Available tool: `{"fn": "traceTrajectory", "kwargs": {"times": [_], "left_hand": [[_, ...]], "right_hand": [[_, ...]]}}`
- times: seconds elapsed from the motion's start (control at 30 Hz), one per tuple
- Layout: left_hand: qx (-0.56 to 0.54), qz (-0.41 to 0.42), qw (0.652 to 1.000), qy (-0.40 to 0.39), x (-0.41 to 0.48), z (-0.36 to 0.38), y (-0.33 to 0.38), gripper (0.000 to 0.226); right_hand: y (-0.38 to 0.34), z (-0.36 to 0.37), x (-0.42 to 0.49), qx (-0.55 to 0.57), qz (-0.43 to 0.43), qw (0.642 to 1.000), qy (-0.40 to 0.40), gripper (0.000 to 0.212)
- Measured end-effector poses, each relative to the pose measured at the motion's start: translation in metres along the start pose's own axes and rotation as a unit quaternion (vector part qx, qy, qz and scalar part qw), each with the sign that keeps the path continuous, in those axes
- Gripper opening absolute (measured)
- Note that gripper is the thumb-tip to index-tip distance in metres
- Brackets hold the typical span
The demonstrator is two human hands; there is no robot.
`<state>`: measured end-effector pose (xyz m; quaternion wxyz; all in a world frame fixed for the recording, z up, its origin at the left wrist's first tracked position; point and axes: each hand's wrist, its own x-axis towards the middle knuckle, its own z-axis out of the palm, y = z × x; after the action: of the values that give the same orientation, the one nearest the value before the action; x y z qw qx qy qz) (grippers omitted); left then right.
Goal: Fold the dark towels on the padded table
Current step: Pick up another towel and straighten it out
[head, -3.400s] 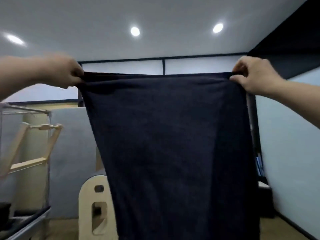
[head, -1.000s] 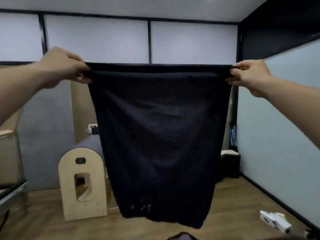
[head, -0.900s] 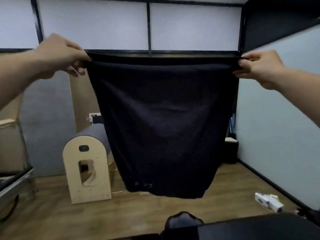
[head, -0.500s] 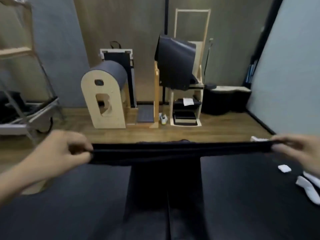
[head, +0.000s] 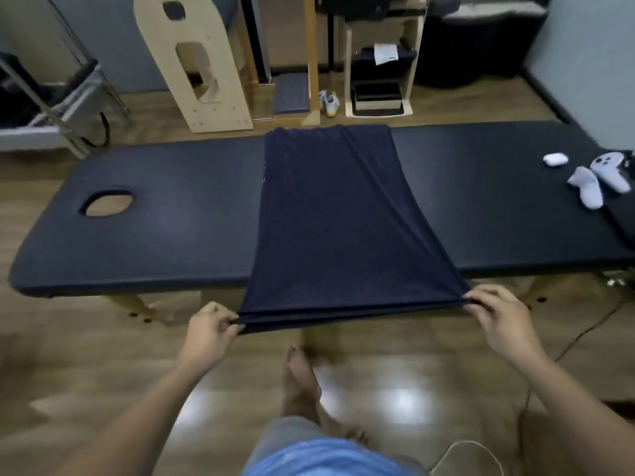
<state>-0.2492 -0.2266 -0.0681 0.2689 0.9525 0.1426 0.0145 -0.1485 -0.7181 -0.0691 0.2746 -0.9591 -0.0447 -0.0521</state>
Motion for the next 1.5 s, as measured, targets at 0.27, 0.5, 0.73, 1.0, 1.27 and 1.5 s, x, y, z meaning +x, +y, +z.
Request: {"fn": "traceTrajectory", "kwargs": {"times": [0.27, 0.5, 0.73, 1.0, 1.27, 1.5], "left_hand": [[0.000, 0.020, 0.998, -0.064, -0.020, -0.002, -0.008, 0.009], [0.003, 0.031, 0.987, -0.159, -0.023, -0.009, -0.016, 0.023], [-0.301, -0.056, 0.941, -0.146, 0.071, -0.039, 0.031, 0.019], [-0.421, -0.173, 0.887, -0.073, 0.235, -0.006, 0.040, 0.016], [-0.503, -0.383, 0.752, -0.187, 0.341, 0.046, 0.027, 0.053], [-0.336, -0.339, 0.871, -0.119, 0.264, 0.063, 0.021, 0.028]], "right_hand": [[0.007, -0.006, -0.024, -0.028, -0.014, 0.996, -0.080, 0.013], [0.007, -0.006, -0.036, 0.007, 0.017, 0.989, -0.145, 0.025], [-0.009, -0.004, 0.074, 0.145, 0.120, 0.978, -0.095, 0.007], [-0.033, 0.051, 0.229, 0.235, 0.194, 0.951, -0.043, 0.006], [-0.022, 0.125, 0.303, 0.367, 0.435, 0.800, -0.188, 0.039], [-0.012, 0.109, 0.236, 0.227, 0.395, 0.851, -0.261, 0.022]]}}
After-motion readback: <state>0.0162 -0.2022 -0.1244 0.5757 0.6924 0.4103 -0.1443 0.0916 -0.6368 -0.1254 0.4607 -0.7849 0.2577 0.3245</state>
